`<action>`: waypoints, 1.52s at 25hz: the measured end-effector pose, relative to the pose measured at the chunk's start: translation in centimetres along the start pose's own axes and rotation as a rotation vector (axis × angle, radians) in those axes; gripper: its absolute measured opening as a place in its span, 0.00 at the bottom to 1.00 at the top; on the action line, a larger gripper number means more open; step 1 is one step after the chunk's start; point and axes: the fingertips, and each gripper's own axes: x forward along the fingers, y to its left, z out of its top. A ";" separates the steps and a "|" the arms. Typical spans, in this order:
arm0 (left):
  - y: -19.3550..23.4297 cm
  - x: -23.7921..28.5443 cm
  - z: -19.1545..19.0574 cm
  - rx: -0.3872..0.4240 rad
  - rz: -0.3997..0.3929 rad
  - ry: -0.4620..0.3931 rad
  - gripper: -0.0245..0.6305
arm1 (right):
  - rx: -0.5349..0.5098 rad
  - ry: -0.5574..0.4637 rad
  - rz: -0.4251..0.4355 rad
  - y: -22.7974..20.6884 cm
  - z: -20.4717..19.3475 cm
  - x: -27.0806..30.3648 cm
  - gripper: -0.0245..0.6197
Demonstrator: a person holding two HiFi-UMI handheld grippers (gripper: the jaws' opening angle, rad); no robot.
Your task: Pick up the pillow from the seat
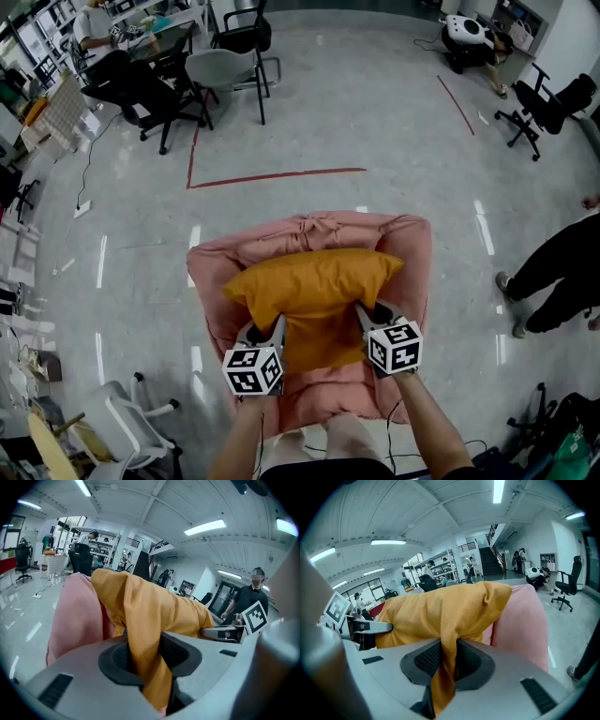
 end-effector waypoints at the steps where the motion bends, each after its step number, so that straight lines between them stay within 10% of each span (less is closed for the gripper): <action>1: -0.1 -0.3 0.0 0.001 -0.003 -0.003 0.24 | -0.002 -0.004 -0.001 0.2 0.0 -0.3 0.16; 38: -5.3 -14.6 8.7 0.088 -0.156 -0.251 0.24 | -0.113 -0.280 -0.109 9.0 9.4 -14.3 0.16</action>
